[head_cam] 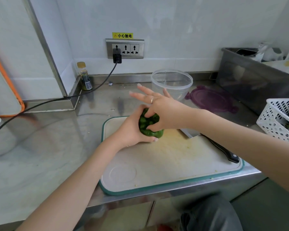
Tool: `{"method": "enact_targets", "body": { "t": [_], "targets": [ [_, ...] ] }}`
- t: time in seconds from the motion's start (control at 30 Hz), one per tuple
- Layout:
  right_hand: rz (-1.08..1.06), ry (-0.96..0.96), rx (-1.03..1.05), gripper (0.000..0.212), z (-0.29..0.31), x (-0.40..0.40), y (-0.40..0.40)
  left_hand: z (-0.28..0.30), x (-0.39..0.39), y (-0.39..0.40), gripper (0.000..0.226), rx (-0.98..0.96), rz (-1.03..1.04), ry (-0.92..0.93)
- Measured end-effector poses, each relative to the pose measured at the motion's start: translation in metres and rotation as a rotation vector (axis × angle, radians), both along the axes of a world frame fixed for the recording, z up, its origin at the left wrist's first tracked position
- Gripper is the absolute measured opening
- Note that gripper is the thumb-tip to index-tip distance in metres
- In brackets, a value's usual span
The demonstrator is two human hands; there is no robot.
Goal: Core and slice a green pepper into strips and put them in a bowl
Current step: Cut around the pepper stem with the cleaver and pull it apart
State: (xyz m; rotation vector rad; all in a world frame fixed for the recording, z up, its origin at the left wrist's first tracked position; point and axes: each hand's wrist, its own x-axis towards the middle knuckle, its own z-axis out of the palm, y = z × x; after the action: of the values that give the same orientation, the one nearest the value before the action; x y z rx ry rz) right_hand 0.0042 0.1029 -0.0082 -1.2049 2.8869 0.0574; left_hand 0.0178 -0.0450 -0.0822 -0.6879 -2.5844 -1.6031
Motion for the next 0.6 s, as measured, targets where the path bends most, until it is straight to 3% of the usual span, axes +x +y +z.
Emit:
{"method": "enact_targets", "body": {
  "t": [0.07,0.27,0.4,0.5,0.6],
  "targets": [
    [0.003,-0.059,-0.139,0.020,-0.005,-0.002,0.007,0.000,-0.002,0.000,0.075,0.001,-0.011,-0.010],
    [0.016,0.000,-0.239,0.023,-0.013,-0.002,0.014,-0.001,-0.003,-0.001,0.071,-0.016,-0.060,-0.042],
    [-0.061,-0.113,-0.437,0.026,-0.022,-0.003,0.018,-0.003,-0.006,-0.003,0.077,0.017,-0.066,-0.088],
    [-0.103,-0.149,-0.401,0.030,-0.026,-0.003,0.016,-0.004,-0.007,-0.003,0.083,0.042,-0.081,-0.123],
    [-0.075,-0.128,-0.312,0.029,-0.025,-0.003,0.016,0.000,-0.008,-0.010,0.082,0.133,-0.238,-0.275]
  ]
}}
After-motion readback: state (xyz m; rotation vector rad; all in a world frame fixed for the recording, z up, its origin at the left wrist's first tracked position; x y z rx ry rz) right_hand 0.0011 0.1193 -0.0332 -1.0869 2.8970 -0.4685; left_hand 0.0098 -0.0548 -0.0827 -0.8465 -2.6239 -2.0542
